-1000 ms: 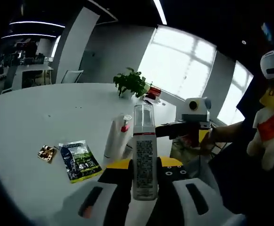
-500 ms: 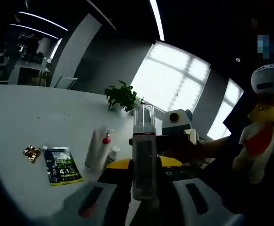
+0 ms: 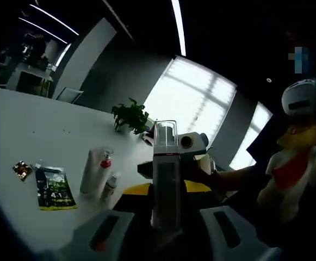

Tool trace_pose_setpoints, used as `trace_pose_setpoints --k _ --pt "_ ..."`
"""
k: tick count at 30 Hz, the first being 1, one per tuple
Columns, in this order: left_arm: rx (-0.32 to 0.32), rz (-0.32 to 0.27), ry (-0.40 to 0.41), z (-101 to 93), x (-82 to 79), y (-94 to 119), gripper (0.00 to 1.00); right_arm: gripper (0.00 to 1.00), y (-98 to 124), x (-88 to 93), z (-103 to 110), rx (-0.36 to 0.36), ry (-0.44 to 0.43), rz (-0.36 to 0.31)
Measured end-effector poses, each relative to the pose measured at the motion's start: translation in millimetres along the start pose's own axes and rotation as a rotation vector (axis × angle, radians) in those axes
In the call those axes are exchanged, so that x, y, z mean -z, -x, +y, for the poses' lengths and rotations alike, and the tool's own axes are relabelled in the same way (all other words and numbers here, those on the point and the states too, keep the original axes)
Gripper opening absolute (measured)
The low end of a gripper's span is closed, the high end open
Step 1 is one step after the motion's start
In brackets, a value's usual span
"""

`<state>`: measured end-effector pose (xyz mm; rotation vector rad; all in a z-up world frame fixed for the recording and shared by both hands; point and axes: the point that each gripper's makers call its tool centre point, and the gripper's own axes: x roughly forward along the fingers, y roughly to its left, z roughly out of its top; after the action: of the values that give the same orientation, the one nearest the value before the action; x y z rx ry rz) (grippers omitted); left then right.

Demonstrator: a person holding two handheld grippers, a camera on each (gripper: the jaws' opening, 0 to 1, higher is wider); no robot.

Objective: Arrange the skincare products in the storage area until every visible bottle or jar stands upright without overlapping.

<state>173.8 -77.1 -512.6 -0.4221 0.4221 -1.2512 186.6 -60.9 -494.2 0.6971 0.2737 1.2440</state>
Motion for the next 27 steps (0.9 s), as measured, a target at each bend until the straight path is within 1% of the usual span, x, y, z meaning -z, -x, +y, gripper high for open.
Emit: trace_pose_setpoints --k 2,6,8,10,14,16,24,27 --pt "0.004 -0.014 0.014 -0.2 -0.3 0.8 0.25 0.34 -1.1 1.0 1.7 -0.01 0.01 0.012" --pt "0.006 -0.024 0.025 -0.8 0.9 1.3 0.25 0.3 -2.0 2.2 3.9 -0.027 0.021 0.026" --pt "0.013 -0.03 0.03 -2.0 1.8 1.5 0.25 0.28 -2.6 2.5 6.3 -0.039 0.041 0.03" --pt "0.011 -0.032 0.034 -1.6 3.2 1.5 0.25 0.25 -2.6 5.9 4.3 -0.039 0.052 0.051" --pt "0.018 -0.051 0.044 -3.2 2.3 3.4 0.25 0.24 -2.6 3.7 3.0 -0.054 0.047 0.042" --pt "0.024 -0.051 0.042 -5.3 3.1 3.6 0.25 0.22 -3.1 3.9 3.0 -0.053 0.045 0.046" --pt "0.027 -0.062 0.038 -7.3 4.8 5.0 0.25 0.21 -3.0 7.1 5.5 -0.062 0.048 0.061" --pt "0.025 -0.061 0.025 -7.5 6.2 4.9 0.24 0.2 -3.1 8.6 5.9 -0.059 0.071 0.065"
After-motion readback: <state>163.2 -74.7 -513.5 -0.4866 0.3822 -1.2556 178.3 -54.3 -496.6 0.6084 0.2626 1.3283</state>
